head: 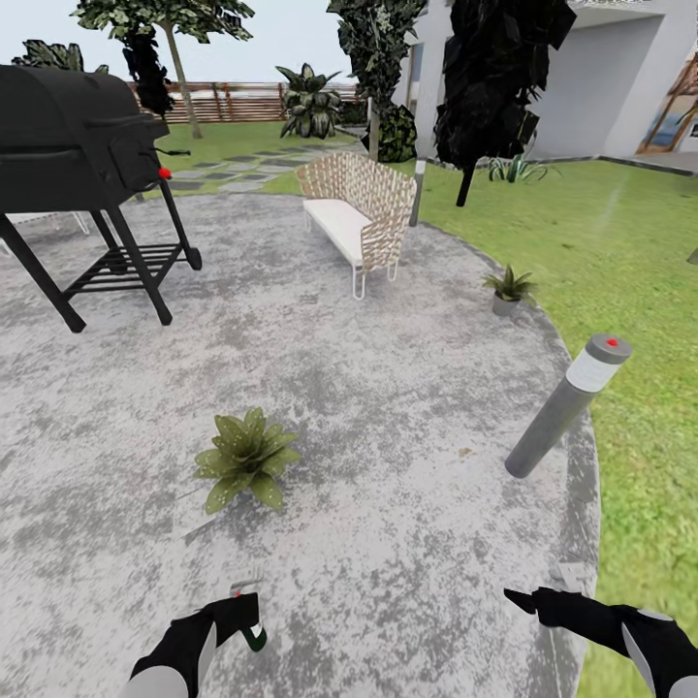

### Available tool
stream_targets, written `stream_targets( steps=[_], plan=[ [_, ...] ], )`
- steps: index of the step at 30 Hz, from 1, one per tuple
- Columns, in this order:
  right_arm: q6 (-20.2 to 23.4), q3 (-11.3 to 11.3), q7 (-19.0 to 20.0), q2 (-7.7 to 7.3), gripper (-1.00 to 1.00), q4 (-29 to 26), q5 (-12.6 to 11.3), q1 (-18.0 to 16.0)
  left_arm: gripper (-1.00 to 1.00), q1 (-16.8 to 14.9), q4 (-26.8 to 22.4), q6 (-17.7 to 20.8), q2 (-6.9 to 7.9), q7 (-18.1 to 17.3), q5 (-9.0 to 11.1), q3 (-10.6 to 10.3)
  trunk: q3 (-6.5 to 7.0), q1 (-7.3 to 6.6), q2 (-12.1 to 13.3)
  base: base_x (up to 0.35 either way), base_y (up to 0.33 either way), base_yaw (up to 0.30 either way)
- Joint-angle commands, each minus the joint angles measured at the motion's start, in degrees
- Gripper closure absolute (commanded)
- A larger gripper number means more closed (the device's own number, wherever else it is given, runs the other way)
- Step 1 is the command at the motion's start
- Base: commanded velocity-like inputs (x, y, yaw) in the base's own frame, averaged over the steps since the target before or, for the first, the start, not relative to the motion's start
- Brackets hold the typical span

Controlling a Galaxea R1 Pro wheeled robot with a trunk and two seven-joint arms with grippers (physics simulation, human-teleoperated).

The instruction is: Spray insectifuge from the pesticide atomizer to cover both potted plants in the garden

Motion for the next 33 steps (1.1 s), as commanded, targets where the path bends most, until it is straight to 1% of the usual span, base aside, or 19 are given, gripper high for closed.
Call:
stream_targets(
  steps=[1,7,31,32,33],
  plan=[
    [0.62,-0.5,0.42,0.04,-1.0,-0.08,0.17,-0.05,1.0,-0.06,-0.2,0.28,-0.1,-0.52,-0.31,0.48,0.05,0.0,-0.02,0.0,0.0,0.0],
    [0.61,-0.65,0.41,0.04,-1.0,-0.08,0.17,-0.05,1.0,-0.07,-0.2,0.27,-0.06,-0.57,-0.3,0.48,0.57,0.0,-0.02,0.0,0.0,0.0],
    [0.44,-0.86,0.33,0.04,-1.0,-0.08,0.17,-0.05,1.0,-0.07,-0.21,0.24,0.01,-0.57,-0.38,0.48,-1.6,5.27,-9.65,0.0,0.0,0.0],
    [0.43,-0.87,0.31,0.04,-1.0,-0.08,0.17,-0.05,1.0,-0.07,-0.34,0.16,0.1,-0.59,-0.36,0.42,-1.69,5.49,-10.05,0.0,0.0,0.0],
    [0.43,-0.88,0.28,0.04,-1.0,-0.08,0.17,-0.05,1.0,-0.07,-0.44,0.06,0.71,-0.62,-0.35,0.33,-1.78,5.71,-10.45,0.0,0.0,0.0]
  ],
)
